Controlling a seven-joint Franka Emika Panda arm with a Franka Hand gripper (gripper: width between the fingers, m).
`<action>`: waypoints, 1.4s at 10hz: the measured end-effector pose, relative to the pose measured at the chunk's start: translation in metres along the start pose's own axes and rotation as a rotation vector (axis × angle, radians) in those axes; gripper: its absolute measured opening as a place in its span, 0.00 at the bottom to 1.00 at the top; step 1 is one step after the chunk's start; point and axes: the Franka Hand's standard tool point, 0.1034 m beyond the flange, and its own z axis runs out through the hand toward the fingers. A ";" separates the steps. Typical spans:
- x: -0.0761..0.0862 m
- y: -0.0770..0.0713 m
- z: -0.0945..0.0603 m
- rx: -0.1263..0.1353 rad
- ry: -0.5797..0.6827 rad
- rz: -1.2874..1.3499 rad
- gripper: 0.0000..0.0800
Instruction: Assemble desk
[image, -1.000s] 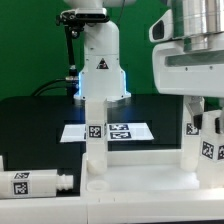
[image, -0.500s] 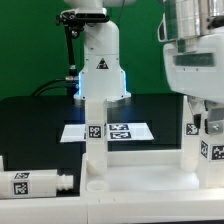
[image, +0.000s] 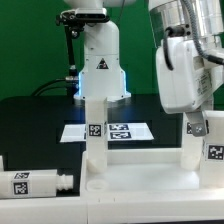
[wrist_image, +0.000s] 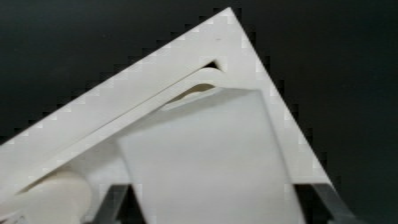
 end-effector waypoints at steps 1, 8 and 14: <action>0.001 0.000 0.001 0.000 0.001 -0.002 0.47; 0.034 -0.020 -0.038 0.036 -0.020 -0.200 0.81; 0.088 -0.050 -0.044 0.051 -0.001 -0.483 0.81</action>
Offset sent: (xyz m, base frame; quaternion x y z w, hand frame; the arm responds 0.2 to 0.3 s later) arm -0.0165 -0.0308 0.0309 0.0148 -0.0153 -0.1178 0.9928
